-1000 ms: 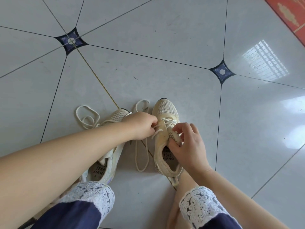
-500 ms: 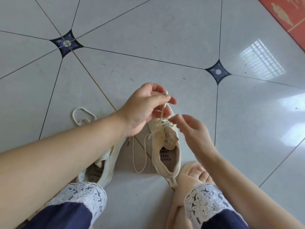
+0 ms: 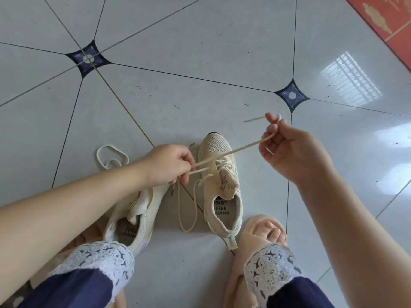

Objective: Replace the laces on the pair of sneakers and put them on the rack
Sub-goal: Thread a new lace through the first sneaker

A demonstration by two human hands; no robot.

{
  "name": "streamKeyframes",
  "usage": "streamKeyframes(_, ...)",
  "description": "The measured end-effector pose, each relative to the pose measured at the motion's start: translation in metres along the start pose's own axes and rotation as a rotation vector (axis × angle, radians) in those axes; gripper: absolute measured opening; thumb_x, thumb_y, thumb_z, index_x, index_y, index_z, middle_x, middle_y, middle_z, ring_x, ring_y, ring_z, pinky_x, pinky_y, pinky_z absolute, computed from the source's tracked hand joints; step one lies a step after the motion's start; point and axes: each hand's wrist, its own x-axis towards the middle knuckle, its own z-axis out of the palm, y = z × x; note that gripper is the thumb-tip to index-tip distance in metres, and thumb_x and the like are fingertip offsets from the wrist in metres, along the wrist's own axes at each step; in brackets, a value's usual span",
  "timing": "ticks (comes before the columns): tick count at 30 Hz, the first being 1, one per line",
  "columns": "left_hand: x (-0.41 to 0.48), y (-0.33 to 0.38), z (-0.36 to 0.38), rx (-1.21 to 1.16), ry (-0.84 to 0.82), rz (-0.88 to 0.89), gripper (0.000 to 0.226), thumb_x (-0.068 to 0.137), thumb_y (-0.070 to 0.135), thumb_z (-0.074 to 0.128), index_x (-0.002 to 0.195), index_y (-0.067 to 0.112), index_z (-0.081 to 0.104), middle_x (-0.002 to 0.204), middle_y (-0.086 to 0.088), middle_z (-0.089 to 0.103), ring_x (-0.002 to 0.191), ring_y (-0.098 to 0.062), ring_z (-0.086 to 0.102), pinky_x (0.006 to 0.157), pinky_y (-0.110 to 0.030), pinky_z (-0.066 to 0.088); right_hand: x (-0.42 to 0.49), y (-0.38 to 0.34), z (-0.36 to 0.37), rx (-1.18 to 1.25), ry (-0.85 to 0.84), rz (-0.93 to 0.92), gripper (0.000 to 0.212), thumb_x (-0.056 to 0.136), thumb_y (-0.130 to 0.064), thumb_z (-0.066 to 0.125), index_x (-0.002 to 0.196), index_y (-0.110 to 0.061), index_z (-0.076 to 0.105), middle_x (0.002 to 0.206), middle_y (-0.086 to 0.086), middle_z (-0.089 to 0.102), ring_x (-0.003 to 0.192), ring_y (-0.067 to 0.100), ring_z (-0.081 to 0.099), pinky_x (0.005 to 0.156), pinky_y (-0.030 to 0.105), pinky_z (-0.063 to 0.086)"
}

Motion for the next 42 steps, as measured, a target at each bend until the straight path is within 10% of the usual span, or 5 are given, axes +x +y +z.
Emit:
streamKeyframes(4, -0.002, -0.006, -0.005, 0.179, 0.001, -0.025, 0.02, 0.08, 0.007, 0.053, 0.07, 0.022, 0.063, 0.078, 0.002, 0.07, 0.067, -0.006, 0.06, 0.064, -0.021, 0.048, -0.003, -0.002, -0.008, -0.045, 0.104, -0.065, 0.026, 0.098, -0.019, 0.041, 0.09, -0.014, 0.065, 0.056, -0.007, 0.053, 0.056, 0.007, 0.051, 0.063, 0.019, 0.043)
streamKeyframes(12, 0.015, 0.032, 0.006, -0.461, -0.063, -0.031, 0.041, 0.092, 0.039, 0.045, 0.102, 0.003, 0.061, 0.097, -0.008, 0.069, 0.089, -0.016, 0.063, 0.084, -0.027, 0.05, -0.035, 0.061, 0.024, -0.64, -0.165, -0.098, 0.022, 0.095, -0.014, 0.048, 0.086, -0.004, 0.065, 0.061, 0.005, 0.054, 0.054, 0.016, 0.044, 0.055, 0.034, 0.038)
streamKeyframes(20, 0.021, 0.058, 0.01, -0.85, -0.021, -0.068, 0.021, 0.095, 0.007, 0.045, 0.082, 0.002, 0.06, 0.056, -0.001, 0.056, 0.046, -0.008, 0.048, 0.046, -0.018, 0.048, -0.058, 0.091, 0.03, -1.364, -0.206, -0.299, 0.022, 0.089, -0.026, 0.056, 0.069, -0.019, 0.062, 0.059, -0.01, 0.062, 0.045, 0.003, 0.048, 0.046, 0.013, 0.035)
streamKeyframes(31, 0.023, 0.04, 0.033, -0.68, 0.123, 0.014, 0.027, 0.096, 0.014, 0.045, 0.074, 0.008, 0.059, 0.062, 0.001, 0.049, 0.041, -0.002, 0.034, 0.039, -0.012, 0.029, -0.041, 0.067, 0.006, -1.28, 0.103, -0.479, 0.009, 0.085, -0.025, 0.058, 0.079, -0.022, 0.064, 0.066, -0.01, 0.063, 0.063, 0.003, 0.057, 0.06, 0.009, 0.041)
streamKeyframes(42, 0.029, 0.019, 0.067, -0.088, 0.273, 0.187, 0.018, 0.091, 0.019, 0.054, 0.076, 0.018, 0.063, 0.055, 0.018, 0.057, 0.047, 0.009, 0.048, 0.052, -0.007, 0.034, -0.02, 0.067, -0.016, -1.282, 0.085, -0.187, 0.015, 0.078, -0.042, 0.067, 0.071, -0.028, 0.069, 0.066, -0.011, 0.07, 0.065, 0.008, 0.064, 0.07, 0.031, 0.056)
